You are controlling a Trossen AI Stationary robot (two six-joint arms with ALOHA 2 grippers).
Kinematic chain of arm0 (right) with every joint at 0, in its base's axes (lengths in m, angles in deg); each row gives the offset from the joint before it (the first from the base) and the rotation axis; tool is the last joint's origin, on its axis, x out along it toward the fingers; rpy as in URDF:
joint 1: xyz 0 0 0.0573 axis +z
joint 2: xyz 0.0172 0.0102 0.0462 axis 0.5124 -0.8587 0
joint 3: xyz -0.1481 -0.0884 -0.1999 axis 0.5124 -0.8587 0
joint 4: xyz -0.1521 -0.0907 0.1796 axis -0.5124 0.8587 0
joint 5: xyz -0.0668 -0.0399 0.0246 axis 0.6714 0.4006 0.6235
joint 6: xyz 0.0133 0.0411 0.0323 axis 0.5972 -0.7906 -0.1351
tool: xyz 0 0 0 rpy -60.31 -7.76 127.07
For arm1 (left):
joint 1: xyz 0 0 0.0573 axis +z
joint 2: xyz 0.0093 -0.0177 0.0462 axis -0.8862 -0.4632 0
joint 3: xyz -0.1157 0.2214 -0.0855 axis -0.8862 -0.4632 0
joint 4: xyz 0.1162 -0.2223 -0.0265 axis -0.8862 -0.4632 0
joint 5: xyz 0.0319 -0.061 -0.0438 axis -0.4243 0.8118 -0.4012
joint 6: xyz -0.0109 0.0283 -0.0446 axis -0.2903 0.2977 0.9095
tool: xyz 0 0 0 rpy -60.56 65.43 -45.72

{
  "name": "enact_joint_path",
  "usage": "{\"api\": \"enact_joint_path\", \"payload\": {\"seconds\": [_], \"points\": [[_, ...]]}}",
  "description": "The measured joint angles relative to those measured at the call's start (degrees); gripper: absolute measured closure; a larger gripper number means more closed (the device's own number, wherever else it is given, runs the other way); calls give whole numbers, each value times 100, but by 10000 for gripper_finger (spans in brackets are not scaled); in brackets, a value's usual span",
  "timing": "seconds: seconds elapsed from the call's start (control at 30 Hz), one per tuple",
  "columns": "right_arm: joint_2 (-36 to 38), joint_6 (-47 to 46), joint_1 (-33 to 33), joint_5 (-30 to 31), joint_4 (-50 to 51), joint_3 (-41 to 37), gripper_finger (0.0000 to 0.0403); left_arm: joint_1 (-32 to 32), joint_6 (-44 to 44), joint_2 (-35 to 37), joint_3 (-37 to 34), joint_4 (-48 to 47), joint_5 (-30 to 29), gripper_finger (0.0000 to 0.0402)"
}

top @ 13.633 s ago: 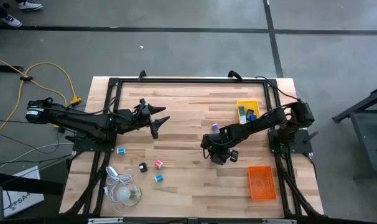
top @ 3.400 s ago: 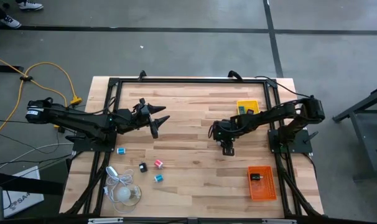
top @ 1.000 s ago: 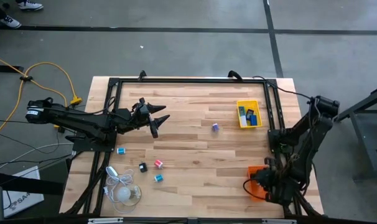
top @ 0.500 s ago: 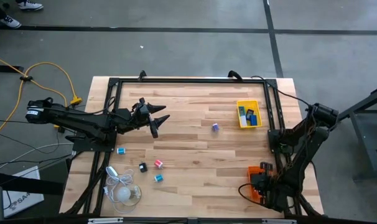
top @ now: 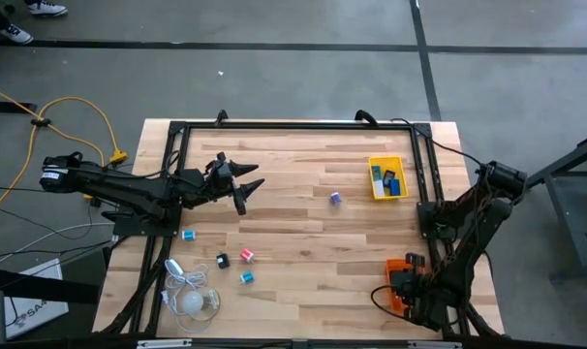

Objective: Pick & Place Office items
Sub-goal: Put the white charger adapter into the orange bin

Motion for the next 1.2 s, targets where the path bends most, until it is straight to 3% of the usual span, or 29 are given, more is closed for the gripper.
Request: {"api": "enact_joint_path", "payload": {"seconds": [0.43,1.2], "points": [[-245,-26,-4,-122,-19,-4,278,1,0,0,0,0,0,183],[-245,6,-2,-112,-176,-4,243,-1,-1,1,0,0,0,183]]}}
